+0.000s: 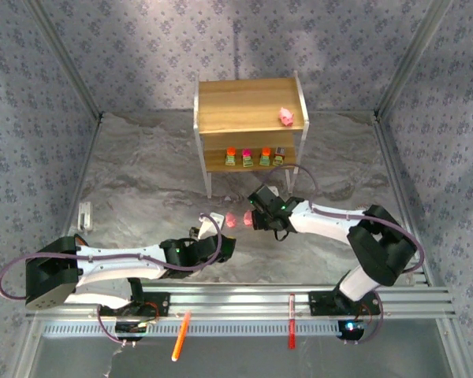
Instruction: Place and organize the plastic toys onto the shelf
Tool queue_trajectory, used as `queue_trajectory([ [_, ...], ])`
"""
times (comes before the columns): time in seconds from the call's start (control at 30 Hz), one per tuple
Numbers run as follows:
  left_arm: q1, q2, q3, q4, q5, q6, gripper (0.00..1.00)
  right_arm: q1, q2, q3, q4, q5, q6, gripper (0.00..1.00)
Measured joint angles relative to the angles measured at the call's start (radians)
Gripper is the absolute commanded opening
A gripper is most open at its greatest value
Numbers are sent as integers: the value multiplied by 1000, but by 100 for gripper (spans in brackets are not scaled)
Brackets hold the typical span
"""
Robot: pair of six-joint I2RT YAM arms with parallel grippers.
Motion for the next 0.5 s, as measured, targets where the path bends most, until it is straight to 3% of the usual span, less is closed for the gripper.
queue_trajectory([
  [0.5, 11, 4, 0, 5, 19, 2, 83, -11, 37, 0, 29, -15, -4, 46],
])
